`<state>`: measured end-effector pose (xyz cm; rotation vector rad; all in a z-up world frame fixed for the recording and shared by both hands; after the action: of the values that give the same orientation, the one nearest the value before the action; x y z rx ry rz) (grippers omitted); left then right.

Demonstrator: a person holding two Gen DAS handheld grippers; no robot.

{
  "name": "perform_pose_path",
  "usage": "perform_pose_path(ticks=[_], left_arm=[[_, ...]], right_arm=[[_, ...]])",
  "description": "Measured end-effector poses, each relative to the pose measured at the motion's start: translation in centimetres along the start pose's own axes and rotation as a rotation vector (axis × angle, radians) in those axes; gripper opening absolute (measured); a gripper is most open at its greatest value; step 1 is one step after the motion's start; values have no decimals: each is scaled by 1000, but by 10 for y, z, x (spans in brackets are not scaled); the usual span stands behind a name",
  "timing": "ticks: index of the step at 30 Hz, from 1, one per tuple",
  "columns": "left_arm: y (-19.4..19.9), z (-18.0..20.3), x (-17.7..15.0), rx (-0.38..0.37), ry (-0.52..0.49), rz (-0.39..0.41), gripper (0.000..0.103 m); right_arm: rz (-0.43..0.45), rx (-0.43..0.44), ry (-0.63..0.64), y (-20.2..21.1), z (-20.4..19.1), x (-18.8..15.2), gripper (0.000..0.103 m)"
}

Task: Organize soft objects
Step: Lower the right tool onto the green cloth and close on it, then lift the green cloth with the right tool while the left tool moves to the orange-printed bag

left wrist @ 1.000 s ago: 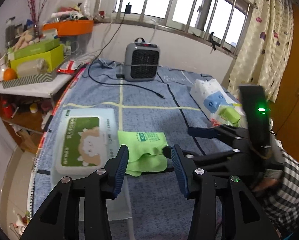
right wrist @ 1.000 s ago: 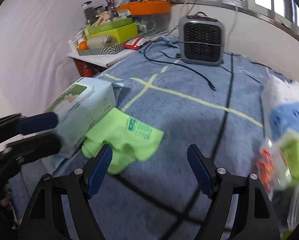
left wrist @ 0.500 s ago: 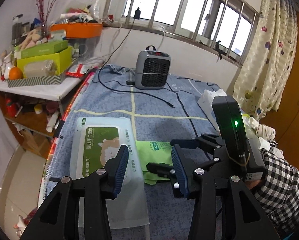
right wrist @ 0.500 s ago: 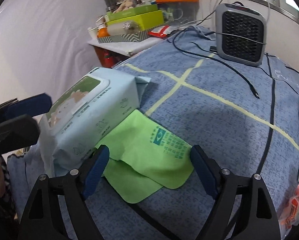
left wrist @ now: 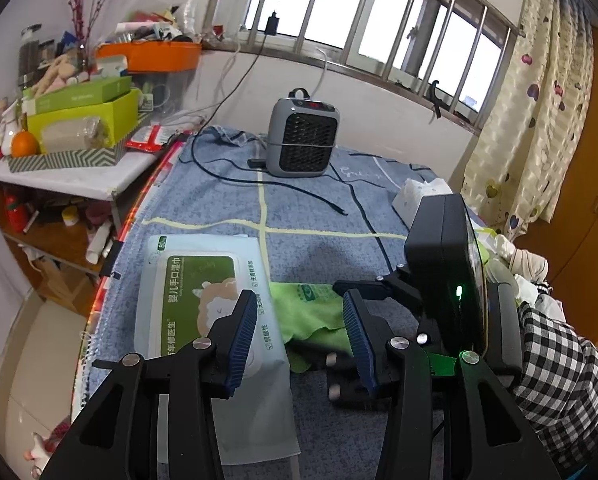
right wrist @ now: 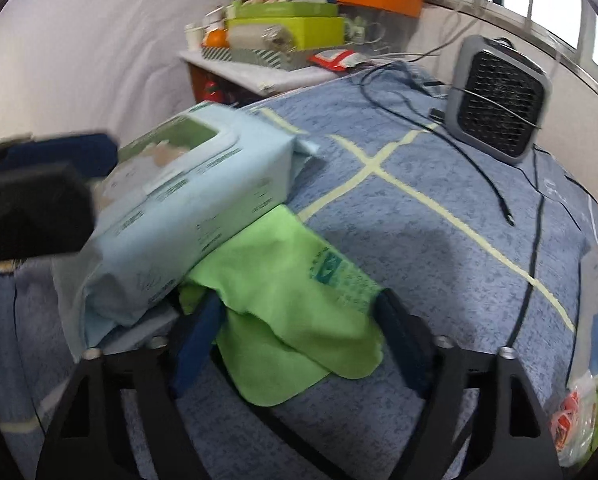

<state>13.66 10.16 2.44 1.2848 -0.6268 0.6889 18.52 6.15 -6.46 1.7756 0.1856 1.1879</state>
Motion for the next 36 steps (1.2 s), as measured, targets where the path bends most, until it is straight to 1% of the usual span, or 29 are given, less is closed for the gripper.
perform_pose_path(ticks=[1,2,3,4,6,8,13,15,22,30,32,36], left_arm=[[0,0,0,1,1,0,43],[0,0,1,0,3,1,43],[0,0,0,-1,4,3,43],[0,0,1,-1,5,5,43],[1,0,1,-2,3,8,43],[1,-1,0,2,3,6,43],[3,1,0,6,0,1,43],[4,2,1,6,1,4,43],[5,15,1,-10,-10,2,43],[-8,52,-4,-64,-47,-35,47],[-12,63,-5,-73,-59,-42,47],[-24,86,-7,-109,-77,-67,47]], right_arm=[[7,-18,-17,1,4,1,55],[15,-31,-34,3,9,2,45],[19,-32,-48,4,11,3,38],[22,-42,-60,4,13,4,34],[27,-47,-72,6,15,4,19],[29,-36,-87,8,14,3,12],[49,-39,-121,15,14,0,9],[61,-24,-132,21,14,-2,9],[138,-45,-192,60,19,-14,9],[175,-139,-278,112,37,-54,9],[188,-151,-307,124,41,-64,9],[190,-200,-327,143,48,-84,9]])
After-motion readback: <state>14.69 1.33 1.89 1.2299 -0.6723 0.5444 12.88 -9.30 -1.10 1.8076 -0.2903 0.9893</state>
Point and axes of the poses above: each gripper's, at about its wrist camera, not at the fingertips, and y roughly against the way its jaws point, z to its right, x to its top, the point moved 9 cm from there along -y, roughly the way its jaws point, and after that the axes turned 5 degrees about x, right-handed, at the moved point
